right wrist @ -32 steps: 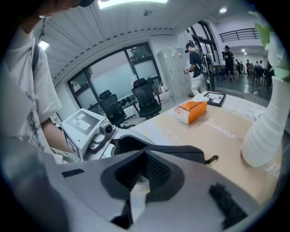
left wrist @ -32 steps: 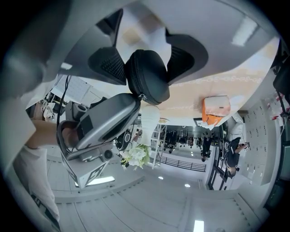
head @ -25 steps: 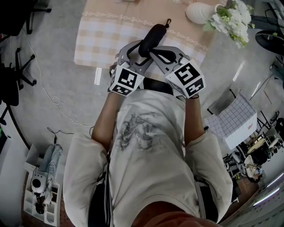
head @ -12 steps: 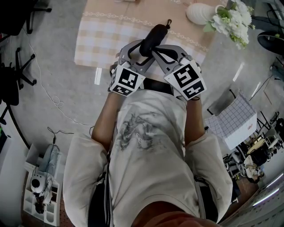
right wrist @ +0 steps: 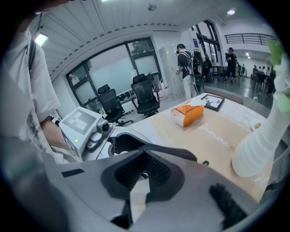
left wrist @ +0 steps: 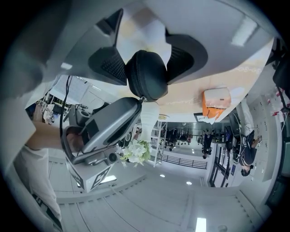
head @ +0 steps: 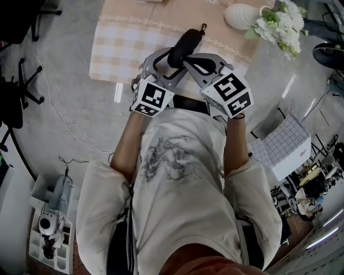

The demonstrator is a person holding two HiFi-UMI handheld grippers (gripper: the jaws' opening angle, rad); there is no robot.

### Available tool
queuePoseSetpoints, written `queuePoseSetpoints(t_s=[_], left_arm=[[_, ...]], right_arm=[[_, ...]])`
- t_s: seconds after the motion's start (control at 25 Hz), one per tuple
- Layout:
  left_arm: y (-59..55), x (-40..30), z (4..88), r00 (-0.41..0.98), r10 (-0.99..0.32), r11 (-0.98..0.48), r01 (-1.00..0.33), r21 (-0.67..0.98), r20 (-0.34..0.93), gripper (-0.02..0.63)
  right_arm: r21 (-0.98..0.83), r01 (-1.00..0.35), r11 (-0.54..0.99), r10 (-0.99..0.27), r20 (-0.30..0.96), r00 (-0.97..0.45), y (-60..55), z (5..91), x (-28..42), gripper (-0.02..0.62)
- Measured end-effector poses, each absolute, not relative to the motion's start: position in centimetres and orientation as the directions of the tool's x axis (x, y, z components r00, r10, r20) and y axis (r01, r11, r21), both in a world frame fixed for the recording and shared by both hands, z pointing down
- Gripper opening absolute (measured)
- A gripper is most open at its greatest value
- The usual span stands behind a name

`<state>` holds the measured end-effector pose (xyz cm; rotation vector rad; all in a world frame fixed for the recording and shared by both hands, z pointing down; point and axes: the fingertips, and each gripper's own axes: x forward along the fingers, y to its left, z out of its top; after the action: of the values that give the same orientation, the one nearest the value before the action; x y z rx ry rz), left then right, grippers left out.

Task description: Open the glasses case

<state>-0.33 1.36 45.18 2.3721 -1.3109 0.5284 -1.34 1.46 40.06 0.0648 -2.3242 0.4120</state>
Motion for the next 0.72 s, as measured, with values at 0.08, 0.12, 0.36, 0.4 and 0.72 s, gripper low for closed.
queuePoseSetpoints(t_s=[0.08,0.12,0.36,0.4,0.72], left_arm=[[1.2,-0.6,45.3,0.472,-0.726,-0.487,-0.867,0.111,0.501,0.288],[1.1,-0.6,45.4,0.459,-0.731,-0.481,-0.871,0.097,0.505,0.290],[0.1,-0.9,45.9,0.407,-0.750,-0.445,-0.894,0.058,0.521,0.299],[0.0,-0.9,46.0,0.401,-0.754,-0.439,-0.897,0.056,0.521,0.305],[-1.2,-1.8,46.3,0.348,-0.775,-0.388,-0.921,0.038,0.528,0.346]], right_arm=[[-0.296,-0.173,0.939,0.086,0.691,-0.718,1.6,40.1,-1.7,0.018],[-0.307,-0.179,0.935,0.086,0.685,-0.724,1.6,40.1,-1.9,0.018],[-0.370,-0.221,0.903,0.093,0.667,-0.739,1.5,40.5,-2.6,0.017],[-0.380,-0.224,0.898,0.095,0.663,-0.742,1.4,40.6,-2.7,0.017],[-0.454,-0.256,0.853,0.106,0.631,-0.769,1.5,40.6,-3.5,0.015]])
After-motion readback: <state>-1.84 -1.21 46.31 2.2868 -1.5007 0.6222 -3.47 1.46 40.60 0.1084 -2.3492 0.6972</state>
